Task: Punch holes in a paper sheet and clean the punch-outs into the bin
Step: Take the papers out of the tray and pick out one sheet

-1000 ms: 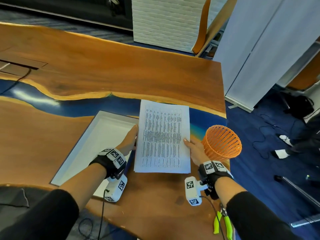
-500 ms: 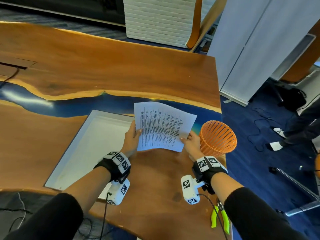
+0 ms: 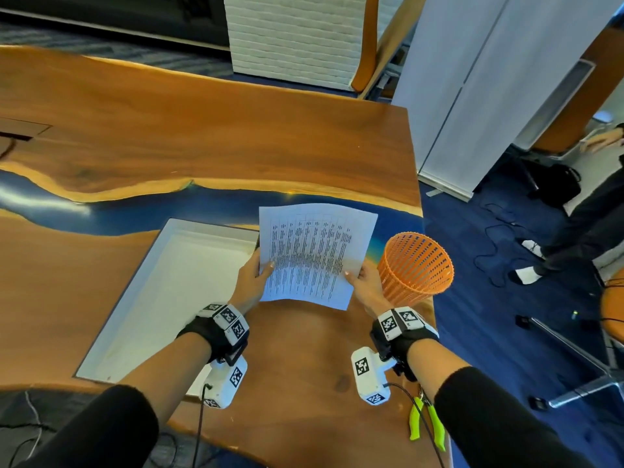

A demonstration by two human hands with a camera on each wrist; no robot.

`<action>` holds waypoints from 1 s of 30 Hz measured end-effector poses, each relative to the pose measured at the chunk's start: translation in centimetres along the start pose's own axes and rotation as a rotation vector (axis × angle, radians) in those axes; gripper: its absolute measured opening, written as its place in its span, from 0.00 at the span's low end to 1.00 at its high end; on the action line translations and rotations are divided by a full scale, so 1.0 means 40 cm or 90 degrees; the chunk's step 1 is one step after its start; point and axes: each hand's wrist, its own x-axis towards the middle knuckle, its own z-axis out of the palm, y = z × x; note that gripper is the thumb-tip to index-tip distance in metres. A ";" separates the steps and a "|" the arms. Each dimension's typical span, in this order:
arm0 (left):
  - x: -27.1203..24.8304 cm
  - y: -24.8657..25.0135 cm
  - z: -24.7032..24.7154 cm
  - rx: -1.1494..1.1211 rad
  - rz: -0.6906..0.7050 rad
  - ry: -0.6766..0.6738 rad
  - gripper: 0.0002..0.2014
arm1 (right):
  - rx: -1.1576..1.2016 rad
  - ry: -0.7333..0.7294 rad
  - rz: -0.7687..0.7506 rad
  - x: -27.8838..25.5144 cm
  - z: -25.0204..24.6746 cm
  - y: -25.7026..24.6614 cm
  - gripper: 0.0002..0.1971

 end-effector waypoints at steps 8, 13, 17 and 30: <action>-0.025 -0.023 0.007 0.029 -0.022 -0.063 0.11 | -0.065 -0.026 0.006 -0.028 -0.008 0.018 0.15; -0.038 -0.013 -0.002 0.040 -0.018 -0.059 0.11 | -0.085 -0.093 0.013 -0.065 -0.061 0.018 0.15; -0.042 -0.025 -0.003 0.045 -0.019 -0.028 0.13 | -0.247 -0.142 0.176 -0.125 -0.152 0.047 0.12; -0.080 -0.018 0.046 0.007 -0.042 -0.017 0.16 | -0.583 -0.029 0.560 -0.423 -0.314 0.278 0.60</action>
